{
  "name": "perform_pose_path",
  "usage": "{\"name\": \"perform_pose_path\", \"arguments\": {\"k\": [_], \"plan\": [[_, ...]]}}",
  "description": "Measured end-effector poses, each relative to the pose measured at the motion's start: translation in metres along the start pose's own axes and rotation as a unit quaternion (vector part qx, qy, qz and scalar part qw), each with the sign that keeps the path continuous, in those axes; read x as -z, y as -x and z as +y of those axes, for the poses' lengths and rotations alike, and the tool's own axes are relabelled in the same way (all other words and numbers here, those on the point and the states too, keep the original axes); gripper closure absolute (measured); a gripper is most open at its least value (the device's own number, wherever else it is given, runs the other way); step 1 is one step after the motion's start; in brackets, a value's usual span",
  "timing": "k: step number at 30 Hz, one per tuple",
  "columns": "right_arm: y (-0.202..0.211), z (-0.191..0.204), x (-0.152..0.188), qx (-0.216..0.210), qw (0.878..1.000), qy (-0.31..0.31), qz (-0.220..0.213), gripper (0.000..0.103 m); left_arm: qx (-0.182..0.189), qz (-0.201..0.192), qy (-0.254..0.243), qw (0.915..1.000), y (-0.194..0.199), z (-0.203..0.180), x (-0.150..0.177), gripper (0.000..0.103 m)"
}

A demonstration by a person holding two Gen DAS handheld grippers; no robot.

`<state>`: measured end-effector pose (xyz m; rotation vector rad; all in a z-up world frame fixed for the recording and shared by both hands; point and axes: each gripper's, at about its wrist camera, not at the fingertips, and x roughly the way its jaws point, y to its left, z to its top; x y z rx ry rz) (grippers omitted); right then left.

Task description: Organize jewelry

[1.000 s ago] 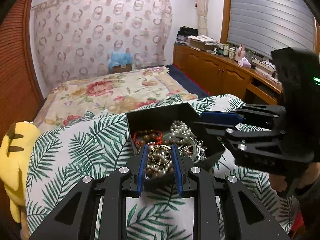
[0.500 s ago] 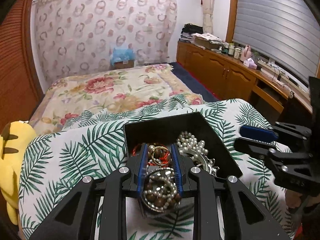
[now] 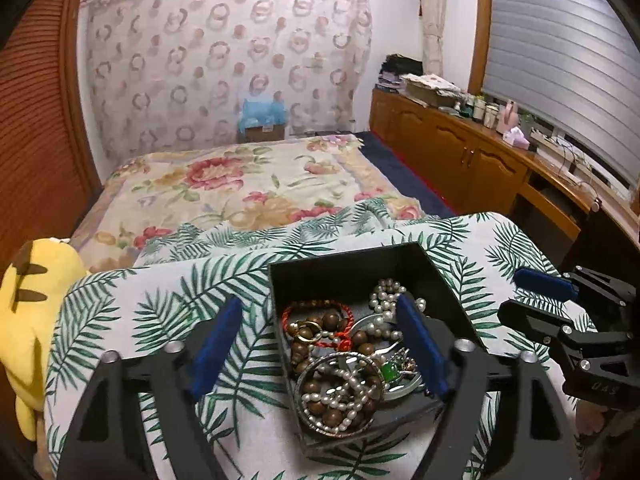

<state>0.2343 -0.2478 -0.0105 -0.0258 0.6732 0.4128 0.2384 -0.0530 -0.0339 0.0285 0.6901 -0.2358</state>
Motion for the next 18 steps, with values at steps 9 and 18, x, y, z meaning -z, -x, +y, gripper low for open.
{"name": "perform_pose_path", "arguments": {"k": [9,18], "plan": [[0.010,0.004,-0.001,0.044,0.999,-0.005,-0.029,0.003,-0.015,-0.014,-0.006,0.9998,0.028,0.000,0.010,0.008],[0.031,0.019,0.002,0.056,0.997,-0.007,-0.050,0.003,-0.020,-0.048,0.006,0.9986,0.061,-0.003,0.027,0.008]]}}
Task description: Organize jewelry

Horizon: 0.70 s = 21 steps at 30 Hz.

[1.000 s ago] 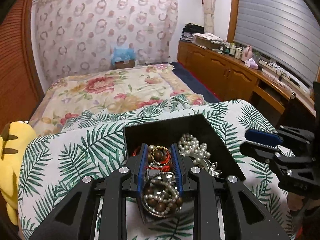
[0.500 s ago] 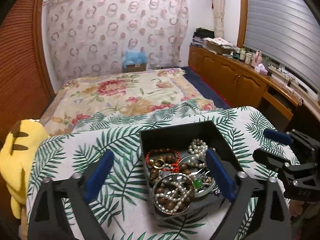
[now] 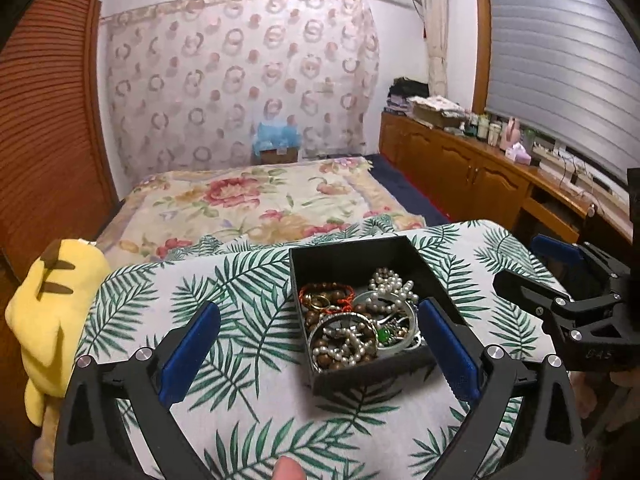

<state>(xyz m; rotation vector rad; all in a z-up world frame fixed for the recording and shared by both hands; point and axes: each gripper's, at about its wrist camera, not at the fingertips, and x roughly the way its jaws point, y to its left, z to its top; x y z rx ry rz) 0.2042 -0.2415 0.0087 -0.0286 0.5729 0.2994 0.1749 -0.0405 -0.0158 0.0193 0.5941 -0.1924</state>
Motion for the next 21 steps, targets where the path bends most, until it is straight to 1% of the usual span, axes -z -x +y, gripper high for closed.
{"name": "perform_pose_path", "arguments": {"k": [8,11,13,21], "plan": [[0.031,0.013,0.003,-0.006,1.000,-0.006,-0.030,0.003,-0.026,-0.015,0.017,0.9994,0.031,0.004,0.004,0.008],[0.044,0.017,0.003,-0.007,0.999,-0.004,-0.041,0.003,-0.027,-0.020,0.021,0.9992,0.043,0.004,0.006,0.008],[0.051,0.019,0.003,-0.005,0.999,-0.003,-0.047,0.003,-0.035,-0.024,0.021,0.9989,0.050,0.003,0.006,0.008],[0.074,0.018,0.008,-0.004,0.999,-0.018,-0.050,0.003,-0.047,-0.032,0.027,0.9980,0.075,0.000,0.015,0.008]]}}
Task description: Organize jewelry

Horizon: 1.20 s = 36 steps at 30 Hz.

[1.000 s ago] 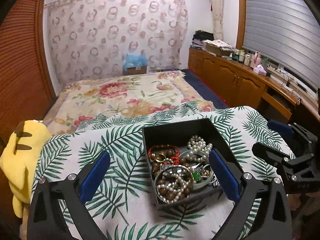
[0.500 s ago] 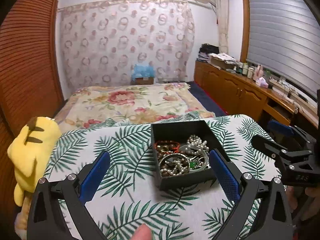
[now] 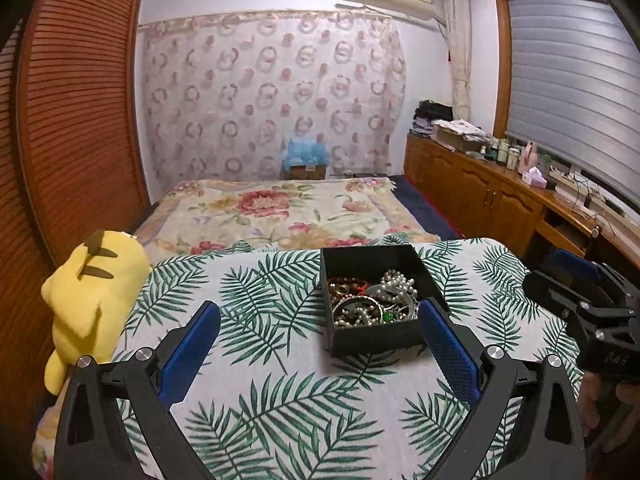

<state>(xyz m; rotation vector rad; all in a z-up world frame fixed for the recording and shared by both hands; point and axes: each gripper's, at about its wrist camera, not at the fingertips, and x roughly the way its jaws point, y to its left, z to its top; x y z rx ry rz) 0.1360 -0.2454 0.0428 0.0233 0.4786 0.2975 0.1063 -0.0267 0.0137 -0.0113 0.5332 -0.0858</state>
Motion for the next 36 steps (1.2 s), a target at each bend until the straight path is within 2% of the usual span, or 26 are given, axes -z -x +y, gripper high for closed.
{"name": "perform_pose_path", "arguments": {"k": [12,36], "plan": [[0.042,0.000,0.003,0.009,1.000,-0.006,-0.029,0.003,-0.014,-0.018,-0.004,0.9997,0.035,-0.001,0.009,0.008],[0.037,0.008,0.011,-0.002,1.000,-0.007,-0.018,0.003,-0.021,-0.018,-0.001,0.9996,0.040,0.004,0.016,0.008]]}}
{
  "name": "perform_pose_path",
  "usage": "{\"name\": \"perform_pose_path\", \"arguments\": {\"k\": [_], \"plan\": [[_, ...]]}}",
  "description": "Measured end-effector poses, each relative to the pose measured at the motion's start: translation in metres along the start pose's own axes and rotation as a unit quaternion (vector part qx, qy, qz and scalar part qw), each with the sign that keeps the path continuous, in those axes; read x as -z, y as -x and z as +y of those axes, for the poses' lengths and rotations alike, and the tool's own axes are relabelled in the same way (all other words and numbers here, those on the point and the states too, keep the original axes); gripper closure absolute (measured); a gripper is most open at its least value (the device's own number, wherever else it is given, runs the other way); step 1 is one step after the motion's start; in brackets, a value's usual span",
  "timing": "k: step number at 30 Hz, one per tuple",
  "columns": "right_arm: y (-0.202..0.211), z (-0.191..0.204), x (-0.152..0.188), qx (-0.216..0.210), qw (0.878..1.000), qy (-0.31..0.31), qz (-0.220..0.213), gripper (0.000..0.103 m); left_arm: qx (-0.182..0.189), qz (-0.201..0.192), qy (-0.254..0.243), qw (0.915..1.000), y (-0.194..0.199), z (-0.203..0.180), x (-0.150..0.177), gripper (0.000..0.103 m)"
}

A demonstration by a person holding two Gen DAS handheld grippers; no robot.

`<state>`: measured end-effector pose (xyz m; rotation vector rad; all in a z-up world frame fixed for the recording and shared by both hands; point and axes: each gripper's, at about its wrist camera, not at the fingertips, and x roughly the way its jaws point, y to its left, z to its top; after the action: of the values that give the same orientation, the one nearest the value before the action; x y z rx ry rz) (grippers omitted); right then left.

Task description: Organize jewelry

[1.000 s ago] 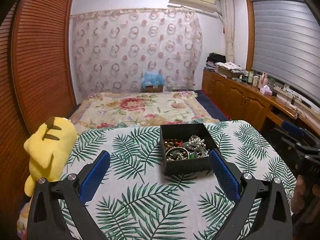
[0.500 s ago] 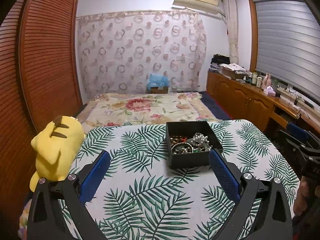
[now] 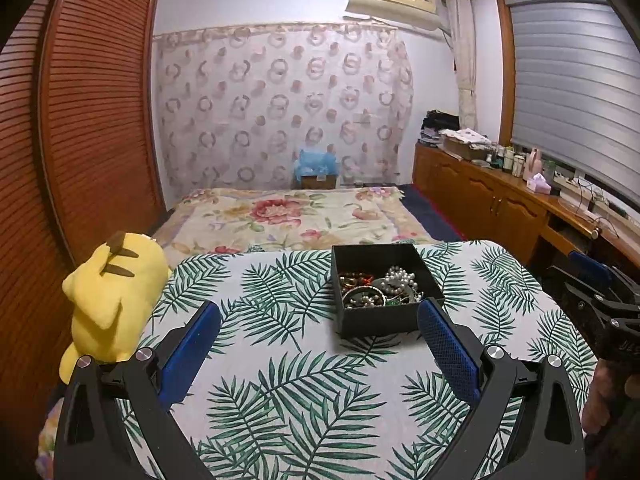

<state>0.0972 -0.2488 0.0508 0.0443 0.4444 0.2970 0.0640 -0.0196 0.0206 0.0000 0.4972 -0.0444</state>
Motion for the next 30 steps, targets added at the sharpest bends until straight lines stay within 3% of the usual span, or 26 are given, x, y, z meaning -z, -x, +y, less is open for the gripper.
{"name": "perform_pose_path", "arguments": {"k": [30], "plan": [[-0.0032,0.0037,0.0065,0.002,1.000,-0.001,-0.001,0.003,0.001,-0.005,0.002,1.0000,0.0034,0.0002,-0.0015,0.008]]}}
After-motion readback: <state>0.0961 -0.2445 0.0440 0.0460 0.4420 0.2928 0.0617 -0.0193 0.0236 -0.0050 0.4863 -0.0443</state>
